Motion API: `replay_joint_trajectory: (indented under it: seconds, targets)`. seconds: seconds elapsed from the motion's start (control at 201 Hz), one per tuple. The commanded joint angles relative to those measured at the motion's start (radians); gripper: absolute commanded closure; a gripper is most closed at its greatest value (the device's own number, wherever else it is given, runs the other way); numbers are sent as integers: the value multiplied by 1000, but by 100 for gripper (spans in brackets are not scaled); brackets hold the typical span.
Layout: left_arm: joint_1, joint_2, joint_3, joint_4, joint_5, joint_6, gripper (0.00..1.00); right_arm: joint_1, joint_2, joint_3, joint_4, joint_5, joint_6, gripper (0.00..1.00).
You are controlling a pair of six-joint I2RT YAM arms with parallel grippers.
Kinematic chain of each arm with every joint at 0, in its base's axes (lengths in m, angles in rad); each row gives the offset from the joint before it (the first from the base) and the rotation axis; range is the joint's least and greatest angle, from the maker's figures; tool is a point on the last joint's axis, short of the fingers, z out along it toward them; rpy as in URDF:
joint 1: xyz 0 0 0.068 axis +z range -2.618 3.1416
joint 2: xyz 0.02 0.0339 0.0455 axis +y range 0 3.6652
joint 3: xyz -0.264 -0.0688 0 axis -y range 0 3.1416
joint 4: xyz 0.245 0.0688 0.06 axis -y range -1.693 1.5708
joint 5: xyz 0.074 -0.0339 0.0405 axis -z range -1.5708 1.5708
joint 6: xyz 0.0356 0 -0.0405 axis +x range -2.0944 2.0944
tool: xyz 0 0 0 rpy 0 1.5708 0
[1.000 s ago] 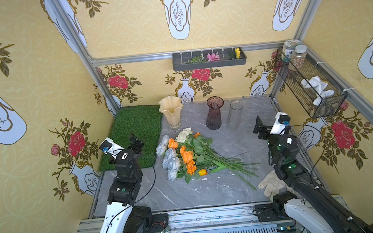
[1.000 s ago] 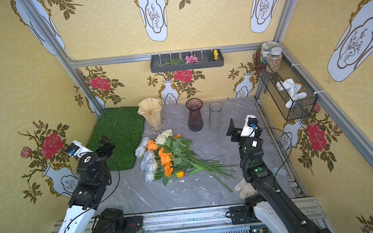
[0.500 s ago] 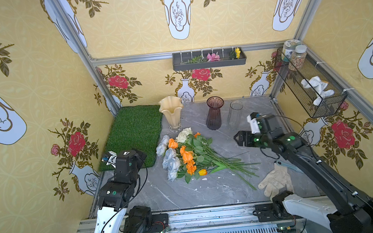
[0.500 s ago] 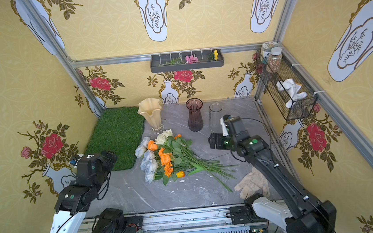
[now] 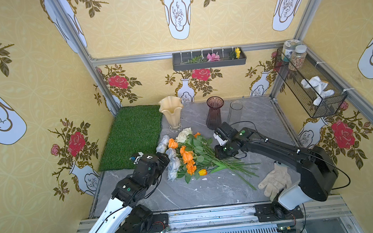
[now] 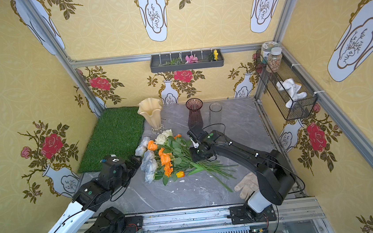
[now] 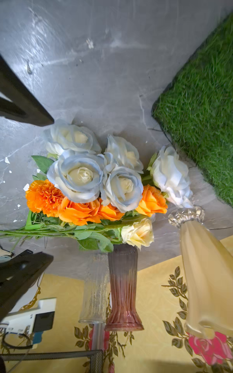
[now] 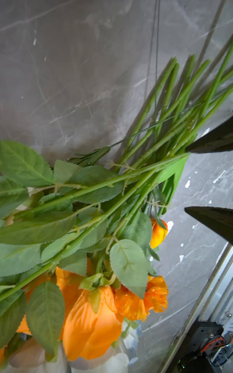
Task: Arrange the flowers in different vases according to their colors
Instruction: Pick up the flower at the center of the board.
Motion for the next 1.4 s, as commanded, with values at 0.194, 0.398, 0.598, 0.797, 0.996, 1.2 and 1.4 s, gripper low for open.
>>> replay_joint_trajectory:
  seconds: [0.194,0.398,0.598,0.797,0.996,1.2,1.4]
  targets:
    - [-3,-82,-84,159,-60,41,0,-38,108,41,75,-59,-37,55]
    - [-4,-4,-41,124,-90,30,0,-40,143,64,40,-56,-65,69]
    - [-4,7,-97,281,20,94,0,-39,131,41,30,-44,-75,74]
    - [-4,-27,-125,309,18,95,11,-38,174,48,22,-15,-97,80]
    - [-4,10,-105,293,8,93,3,-26,209,65,17,24,-116,82]
    - [-4,14,-104,293,9,93,1,-22,234,95,7,55,-149,83]
    - [-4,1,-113,297,2,87,0,-3,261,148,-42,109,-225,92]
